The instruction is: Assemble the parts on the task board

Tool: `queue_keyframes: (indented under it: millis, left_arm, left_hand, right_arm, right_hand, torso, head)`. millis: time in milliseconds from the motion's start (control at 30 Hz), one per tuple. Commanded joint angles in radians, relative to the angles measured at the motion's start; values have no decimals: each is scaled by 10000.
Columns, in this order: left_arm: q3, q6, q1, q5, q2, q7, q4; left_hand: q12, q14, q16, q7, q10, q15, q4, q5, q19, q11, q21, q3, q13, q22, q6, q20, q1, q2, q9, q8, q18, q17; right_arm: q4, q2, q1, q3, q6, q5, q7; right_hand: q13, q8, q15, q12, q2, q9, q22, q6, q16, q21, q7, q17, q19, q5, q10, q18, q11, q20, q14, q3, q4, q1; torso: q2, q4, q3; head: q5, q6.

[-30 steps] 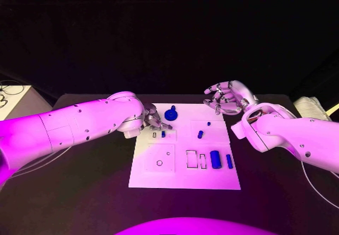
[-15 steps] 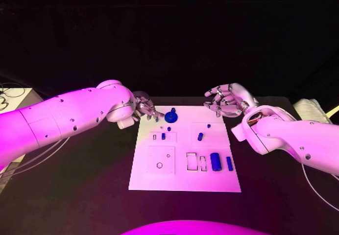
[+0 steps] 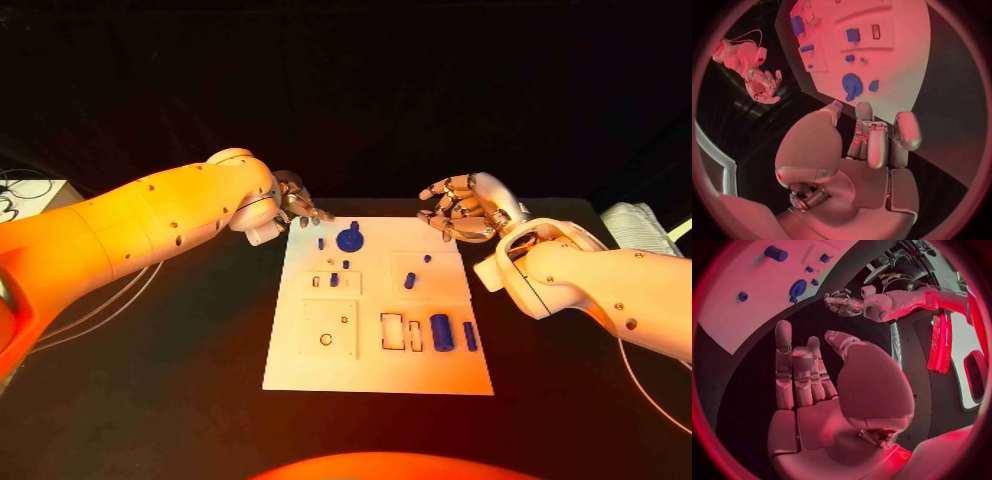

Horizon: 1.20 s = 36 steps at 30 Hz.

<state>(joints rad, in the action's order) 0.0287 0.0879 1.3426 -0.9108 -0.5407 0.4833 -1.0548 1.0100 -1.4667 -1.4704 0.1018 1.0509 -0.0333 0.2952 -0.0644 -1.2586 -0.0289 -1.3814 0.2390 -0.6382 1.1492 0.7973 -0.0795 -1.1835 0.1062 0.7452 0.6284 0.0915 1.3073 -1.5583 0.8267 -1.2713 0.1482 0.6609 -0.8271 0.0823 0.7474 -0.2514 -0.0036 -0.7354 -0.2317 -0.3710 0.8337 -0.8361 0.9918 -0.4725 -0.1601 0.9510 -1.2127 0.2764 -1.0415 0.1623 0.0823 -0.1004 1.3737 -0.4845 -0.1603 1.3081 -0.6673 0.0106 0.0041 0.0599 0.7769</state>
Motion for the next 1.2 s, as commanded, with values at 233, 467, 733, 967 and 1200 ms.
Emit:
queue_keyframes:
  millis: [233,467,733,967,1200]
  left_arm:
    - [190,821,10,-410,656,44,1190]
    - [293,1145,4,-425,899,-70,1749]
    - [352,1361,-18,-332,1027,-183,1992]
    - [416,1515,-70,-196,1119,-276,2132]
    - [501,1549,-206,-157,1224,-322,2295]
  left_hand:
    - [95,-474,-82,43,47,76,-14,-18,-90,-50,-72,42,-53,91,62,-32,122,60,-51,-50,4,1236]
    - [131,-516,-154,36,66,77,-24,-12,-188,-47,-135,29,-75,223,108,-40,159,130,-84,-50,-23,1334]
    - [157,-529,-180,35,74,79,-14,-9,-205,-48,-152,-1,-80,249,143,-46,244,176,-118,-56,-27,1363]
    - [178,-543,-204,29,90,79,-17,-14,-216,-44,-161,15,-100,267,170,-49,261,145,-136,-58,-30,1396]
    - [189,-550,-219,22,97,76,-24,-16,-229,-36,-173,46,-102,289,199,-50,266,99,-160,-66,-34,1411]
  right_arm:
    - [-57,-5,4,-3,-111,-96,50]
    - [-73,-15,4,-4,-49,-107,52]
    - [-83,-29,3,-4,-7,-109,53]
    - [-92,-34,1,-5,-5,-109,45]
    - [-105,-26,-2,-5,2,-110,40]
  right_hand:
    - [-7,-40,-11,21,21,-12,-8,24,-40,61,-40,4,-73,18,-2,199,-82,24,78,-33,-48,-56]
    - [-14,-40,-11,20,18,-11,-15,31,-79,70,-42,-25,-78,31,3,199,-81,25,71,-33,-47,-58]
    - [-23,-37,-10,24,11,-9,-22,40,-107,79,-44,-42,-81,44,16,198,-78,24,63,-32,-44,-58]
    - [-23,-37,-10,24,11,-9,-22,40,-107,79,-44,-42,-81,44,16,198,-78,24,63,-32,-44,-58]
    - [-23,-37,-10,24,11,-9,-22,40,-107,79,-44,-42,-81,44,16,198,-78,24,63,-32,-44,-58]
  torso:
    - [-93,58,-10]
    - [-98,75,-16]
    - [-97,81,-33]
    - [-107,88,-27]
    - [-109,90,-35]
  head:
    - [60,-47]
    - [64,-49]
    - [72,-36]
    - [63,-4]
    - [45,19]
